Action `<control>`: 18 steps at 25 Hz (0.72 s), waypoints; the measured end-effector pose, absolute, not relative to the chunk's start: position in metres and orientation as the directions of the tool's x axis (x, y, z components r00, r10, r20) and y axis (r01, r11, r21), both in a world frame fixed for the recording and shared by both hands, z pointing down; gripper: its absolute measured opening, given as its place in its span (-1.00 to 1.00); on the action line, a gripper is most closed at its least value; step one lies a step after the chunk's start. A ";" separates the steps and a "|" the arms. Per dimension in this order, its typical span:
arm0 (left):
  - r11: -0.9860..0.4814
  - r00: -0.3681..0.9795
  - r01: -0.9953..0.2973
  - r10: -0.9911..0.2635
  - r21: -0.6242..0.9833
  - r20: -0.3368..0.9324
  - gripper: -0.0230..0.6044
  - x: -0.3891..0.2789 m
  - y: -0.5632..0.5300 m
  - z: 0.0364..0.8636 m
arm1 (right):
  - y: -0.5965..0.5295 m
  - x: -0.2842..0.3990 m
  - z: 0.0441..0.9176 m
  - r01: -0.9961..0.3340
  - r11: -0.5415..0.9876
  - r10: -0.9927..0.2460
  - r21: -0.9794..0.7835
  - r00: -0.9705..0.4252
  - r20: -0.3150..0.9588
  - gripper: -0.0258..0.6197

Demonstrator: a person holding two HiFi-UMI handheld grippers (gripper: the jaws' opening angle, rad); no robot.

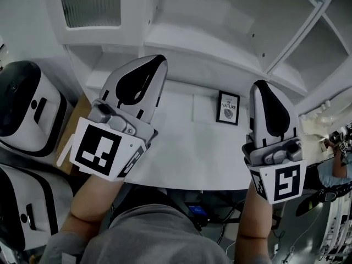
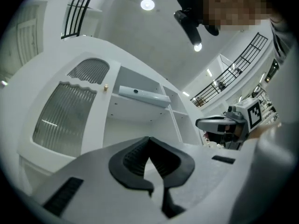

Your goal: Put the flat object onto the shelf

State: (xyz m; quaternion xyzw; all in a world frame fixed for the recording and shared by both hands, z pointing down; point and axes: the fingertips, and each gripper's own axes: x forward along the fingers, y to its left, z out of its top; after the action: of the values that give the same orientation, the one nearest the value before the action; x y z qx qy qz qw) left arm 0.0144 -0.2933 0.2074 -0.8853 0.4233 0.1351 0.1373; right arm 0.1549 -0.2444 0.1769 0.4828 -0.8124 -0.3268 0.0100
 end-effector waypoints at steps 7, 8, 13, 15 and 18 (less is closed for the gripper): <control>-0.587 0.589 -0.802 -0.744 -0.114 -0.316 -0.91 0.004 -0.281 0.259 | -0.230 0.144 0.217 -0.808 0.342 -0.808 0.479 -0.513 -0.290 -0.80; -0.589 0.594 -0.799 -0.743 -0.120 -0.308 -0.91 0.003 -0.280 0.265 | -0.229 0.142 0.221 -0.812 0.347 -0.808 0.470 -0.513 -0.289 -0.80; -0.580 0.585 -0.807 -0.758 -0.111 -0.289 -0.91 -0.004 -0.279 0.290 | -0.228 0.139 0.244 -0.840 0.387 -0.818 0.380 -0.503 -0.279 -0.80; -0.576 0.580 -0.811 -0.766 -0.103 -0.278 -0.91 -0.006 -0.281 0.300 | -0.230 0.141 0.255 -0.853 0.401 -0.825 0.333 -0.494 -0.274 -0.80; -0.578 0.578 -0.812 -0.772 -0.085 -0.264 -0.91 -0.008 -0.284 0.314 | -0.233 0.143 0.272 -0.866 0.414 -0.836 0.280 -0.484 -0.258 -0.80</control>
State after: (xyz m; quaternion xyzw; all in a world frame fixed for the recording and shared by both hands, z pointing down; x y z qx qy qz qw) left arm -0.0075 -0.2842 0.3144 -0.8827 0.4486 0.0994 0.0988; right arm 0.1425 -0.2332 0.2721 0.5066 -0.8400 -0.1902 -0.0391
